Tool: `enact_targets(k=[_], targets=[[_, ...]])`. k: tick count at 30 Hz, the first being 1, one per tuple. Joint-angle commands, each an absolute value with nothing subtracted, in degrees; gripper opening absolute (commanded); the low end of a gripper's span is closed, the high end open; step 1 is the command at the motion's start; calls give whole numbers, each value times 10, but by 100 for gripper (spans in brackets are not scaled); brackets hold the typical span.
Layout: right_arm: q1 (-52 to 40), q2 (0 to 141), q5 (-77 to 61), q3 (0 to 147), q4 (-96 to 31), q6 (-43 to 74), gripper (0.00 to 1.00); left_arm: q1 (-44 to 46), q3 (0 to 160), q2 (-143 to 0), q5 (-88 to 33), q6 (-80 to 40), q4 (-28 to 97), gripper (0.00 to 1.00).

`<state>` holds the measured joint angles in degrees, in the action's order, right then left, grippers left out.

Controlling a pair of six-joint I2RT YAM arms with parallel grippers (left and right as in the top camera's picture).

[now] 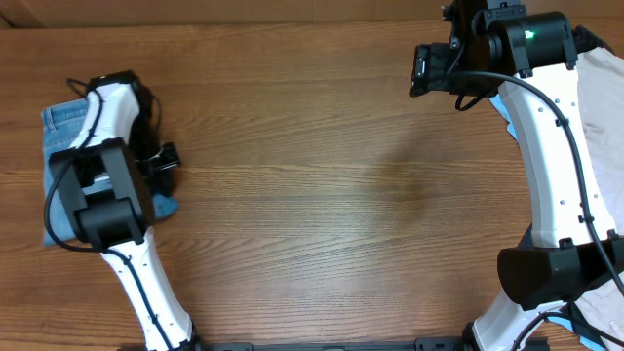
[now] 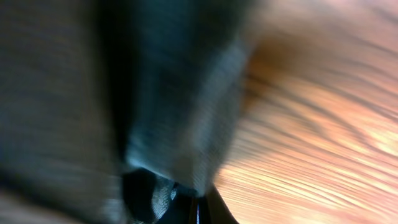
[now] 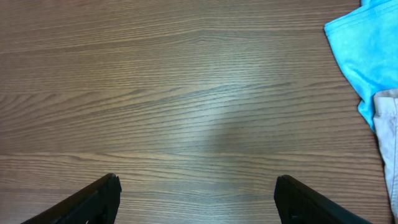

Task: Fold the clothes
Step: 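Grasp the folded jeans with the left gripper and drag them to the left edge, then release the jeans and lift the left gripper away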

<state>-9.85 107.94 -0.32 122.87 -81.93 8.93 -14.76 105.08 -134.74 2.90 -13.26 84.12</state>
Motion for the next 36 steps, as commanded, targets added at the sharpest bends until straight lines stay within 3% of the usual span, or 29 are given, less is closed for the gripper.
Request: enact_targets(k=[1, 11, 20, 23, 25, 28, 36], targets=[[-96, 1073, 4, 1234, -818, 89, 83, -192, 1048, -1322, 117, -164, 840, 4], [-96, 1073, 4, 1234, -816, 90, 83, -208, 1060, -1273, 61, -128, 799, 4], [-96, 1073, 4, 1234, -813, 90, 84, -112, 1060, -1170, 59, -107, 782, 5], [-96, 1073, 4, 1234, -806, 90, 89, -60, 1060, -1119, 59, -93, 773, 8], [-96, 1074, 3, 1234, -800, 90, 97, -25, 1060, -1091, 60, -87, 759, 19], [-96, 1074, 3, 1234, -785, 89, 100, 23, 1060, -1064, 61, -70, 725, 100], [-96, 1074, -45, 1233, -723, 8, 100, 75, 1075, -1059, 15, -30, 684, 100]])
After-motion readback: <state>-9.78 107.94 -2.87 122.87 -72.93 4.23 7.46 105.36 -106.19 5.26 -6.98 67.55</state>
